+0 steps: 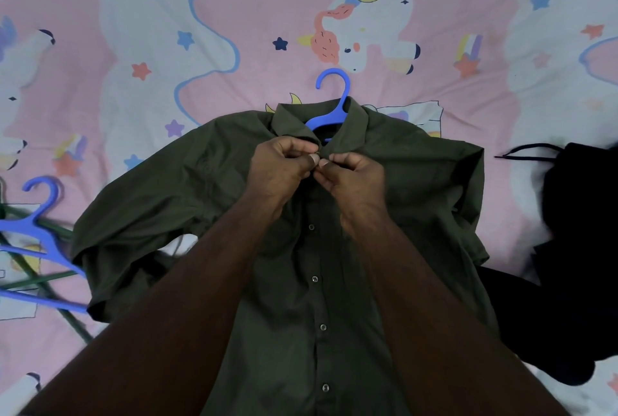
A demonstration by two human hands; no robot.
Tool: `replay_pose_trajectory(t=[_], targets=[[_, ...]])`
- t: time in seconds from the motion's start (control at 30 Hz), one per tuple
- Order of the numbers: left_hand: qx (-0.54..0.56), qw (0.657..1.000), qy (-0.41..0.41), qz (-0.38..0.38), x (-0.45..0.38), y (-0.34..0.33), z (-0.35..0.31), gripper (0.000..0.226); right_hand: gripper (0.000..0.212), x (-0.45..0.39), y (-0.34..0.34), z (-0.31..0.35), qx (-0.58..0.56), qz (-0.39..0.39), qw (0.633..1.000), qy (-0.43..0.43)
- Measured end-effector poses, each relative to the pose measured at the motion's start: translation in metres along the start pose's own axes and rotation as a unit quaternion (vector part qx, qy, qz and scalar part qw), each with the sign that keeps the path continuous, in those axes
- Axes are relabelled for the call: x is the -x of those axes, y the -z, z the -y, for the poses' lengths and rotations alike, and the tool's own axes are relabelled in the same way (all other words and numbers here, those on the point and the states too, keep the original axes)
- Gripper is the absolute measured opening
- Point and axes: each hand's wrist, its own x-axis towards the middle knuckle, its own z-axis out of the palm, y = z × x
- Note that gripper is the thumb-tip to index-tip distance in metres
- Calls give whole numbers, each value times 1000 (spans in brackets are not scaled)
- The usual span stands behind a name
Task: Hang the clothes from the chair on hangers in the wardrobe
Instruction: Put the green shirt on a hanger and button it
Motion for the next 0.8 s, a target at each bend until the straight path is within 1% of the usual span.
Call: replay_pose_trajectory(t=[0.17, 0.3, 0.4, 0.47, 0.6, 0.73, 0.8], targets=[[23, 1000, 14, -3, -1, -1, 0, 13, 18, -2, 4, -1, 31, 9, 999, 3], [52, 998, 31, 34, -1, 3, 1, 6, 7, -5, 9, 3, 118, 31, 991, 50], [21, 999, 17, 37, -2, 4, 4, 8, 5, -9, 10, 2, 180, 31, 980, 78], [-4, 1000, 3, 25, -3, 3, 5, 5, 8, -10, 10, 2, 190, 27, 978, 82], [-40, 999, -14, 1, -5, 1, 8, 11, 17, -9, 10, -1, 191, 21, 978, 84], [-25, 999, -5, 21, -3, 2, 9, 11, 11, -12, 11, 0, 201, 21, 976, 83], [-18, 999, 3, 26, -3, 3, 10, 16, 6, -12, 11, -1, 193, 34, 978, 77]])
